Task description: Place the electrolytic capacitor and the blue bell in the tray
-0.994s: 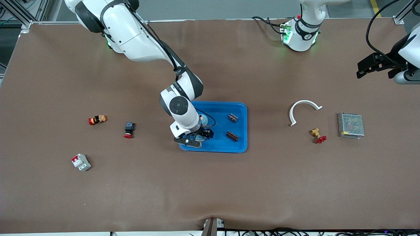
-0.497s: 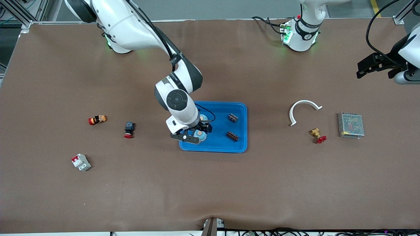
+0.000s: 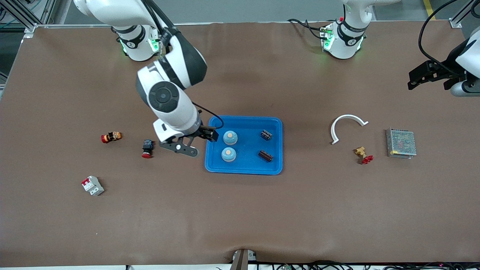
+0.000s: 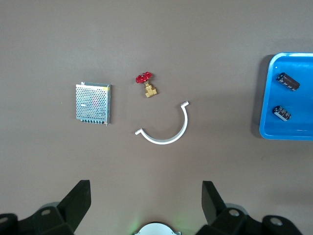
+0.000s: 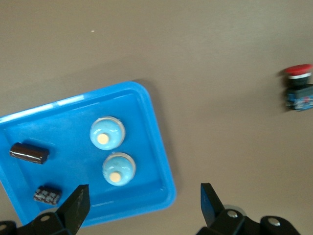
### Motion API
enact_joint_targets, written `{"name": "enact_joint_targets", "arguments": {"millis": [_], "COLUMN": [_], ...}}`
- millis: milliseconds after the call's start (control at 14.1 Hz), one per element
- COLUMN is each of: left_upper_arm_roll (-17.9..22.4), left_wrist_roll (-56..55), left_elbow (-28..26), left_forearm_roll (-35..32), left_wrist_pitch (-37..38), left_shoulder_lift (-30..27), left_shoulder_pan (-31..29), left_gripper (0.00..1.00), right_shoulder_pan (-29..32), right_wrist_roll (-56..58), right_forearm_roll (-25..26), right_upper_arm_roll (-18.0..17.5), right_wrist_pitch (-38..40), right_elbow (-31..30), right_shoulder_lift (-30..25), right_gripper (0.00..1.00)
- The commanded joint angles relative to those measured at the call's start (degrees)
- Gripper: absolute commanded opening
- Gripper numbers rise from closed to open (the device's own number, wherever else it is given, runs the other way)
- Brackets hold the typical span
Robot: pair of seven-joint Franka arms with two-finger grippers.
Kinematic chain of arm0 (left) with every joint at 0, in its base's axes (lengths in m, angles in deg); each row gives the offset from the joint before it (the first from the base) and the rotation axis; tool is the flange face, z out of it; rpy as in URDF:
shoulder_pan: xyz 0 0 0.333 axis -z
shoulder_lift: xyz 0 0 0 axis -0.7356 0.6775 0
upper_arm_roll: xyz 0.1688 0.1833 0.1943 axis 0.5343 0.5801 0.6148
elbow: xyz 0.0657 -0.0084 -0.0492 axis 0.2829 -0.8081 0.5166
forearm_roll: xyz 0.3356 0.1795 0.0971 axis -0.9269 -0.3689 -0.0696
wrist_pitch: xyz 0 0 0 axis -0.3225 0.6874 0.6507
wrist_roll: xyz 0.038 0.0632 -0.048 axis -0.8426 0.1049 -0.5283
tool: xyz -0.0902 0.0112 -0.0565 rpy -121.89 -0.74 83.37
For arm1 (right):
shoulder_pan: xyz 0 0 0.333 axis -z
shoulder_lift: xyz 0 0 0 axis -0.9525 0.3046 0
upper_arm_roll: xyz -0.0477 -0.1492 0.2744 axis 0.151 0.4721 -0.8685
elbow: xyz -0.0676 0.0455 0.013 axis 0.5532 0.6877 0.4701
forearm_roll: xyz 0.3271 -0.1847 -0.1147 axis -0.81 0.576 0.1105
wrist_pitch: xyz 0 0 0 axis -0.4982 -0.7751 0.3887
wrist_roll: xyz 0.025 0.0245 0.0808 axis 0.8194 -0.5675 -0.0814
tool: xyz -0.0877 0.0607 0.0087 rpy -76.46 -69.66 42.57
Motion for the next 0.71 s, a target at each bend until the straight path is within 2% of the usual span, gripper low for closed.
{"name": "enact_joint_targets", "arguments": {"millis": [0,213,639], "left_upper_arm_roll": [-0.26,-0.26,-0.26], "left_wrist_roll": [1.12,1.12,1.12], "left_elbow": [-1.05,-1.05,-0.97], "left_forearm_roll": [-1.33,-1.33,-1.33], "left_wrist_pitch": [-0.73,-0.73,-0.82], "left_shoulder_lift": [-1.26,-1.18,-1.09], "left_shoulder_pan": [-0.27,-0.27,-0.18], "left_gripper": [1.00,1.00,1.00], "right_shoulder_pan": [4.13,8.18,14.51], "right_wrist_roll": [4.71,10.86,21.94], "right_forearm_roll": [0.44,0.44,1.41], "right_upper_arm_roll": [-0.63,-0.62,-0.54], "right_wrist_pitch": [4.17,7.35,11.12], "right_elbow": [-1.86,-1.86,-1.86], "right_shoulder_lift": [-4.58,-7.40,-9.52], "right_gripper": [1.00,1.00,1.00]}}
